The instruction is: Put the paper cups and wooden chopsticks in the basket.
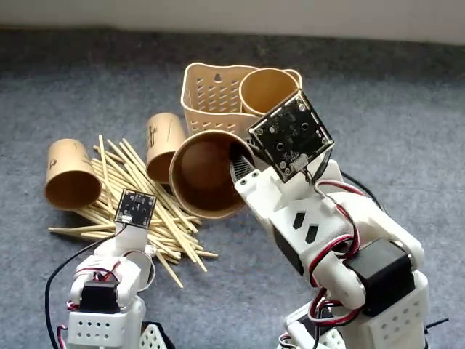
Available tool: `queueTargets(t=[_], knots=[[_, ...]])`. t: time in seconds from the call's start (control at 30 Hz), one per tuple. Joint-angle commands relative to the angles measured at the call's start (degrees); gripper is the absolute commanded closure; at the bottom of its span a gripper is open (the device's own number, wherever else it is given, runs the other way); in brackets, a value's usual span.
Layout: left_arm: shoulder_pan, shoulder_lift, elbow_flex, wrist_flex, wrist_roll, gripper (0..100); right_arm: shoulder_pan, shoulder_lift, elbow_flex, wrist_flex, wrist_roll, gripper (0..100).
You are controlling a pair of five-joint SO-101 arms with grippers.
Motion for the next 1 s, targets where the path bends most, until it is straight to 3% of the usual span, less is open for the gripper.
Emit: queueTargets(t=[0.0,0.5,0.63,0.97], knots=[[0.9,-0.8,1.1,0.2,-0.4,98,3.8,-0.5,-1.9,-4.5,-0.7,99.2],[0.9,-0.8,1.1,0.2,-0.4,98,6.8,-0.8,-2.0,-10.1,-0.8,99.2],[0.9,-0.8,1.1,0.2,-0.4,98,10.3,-0.6,-1.8,-12.7,-0.9,99.2],[0.9,-0.8,1.1,0.2,-0.4,98,19.7,0.1,2.8,-24.8,-9.1,99.2]])
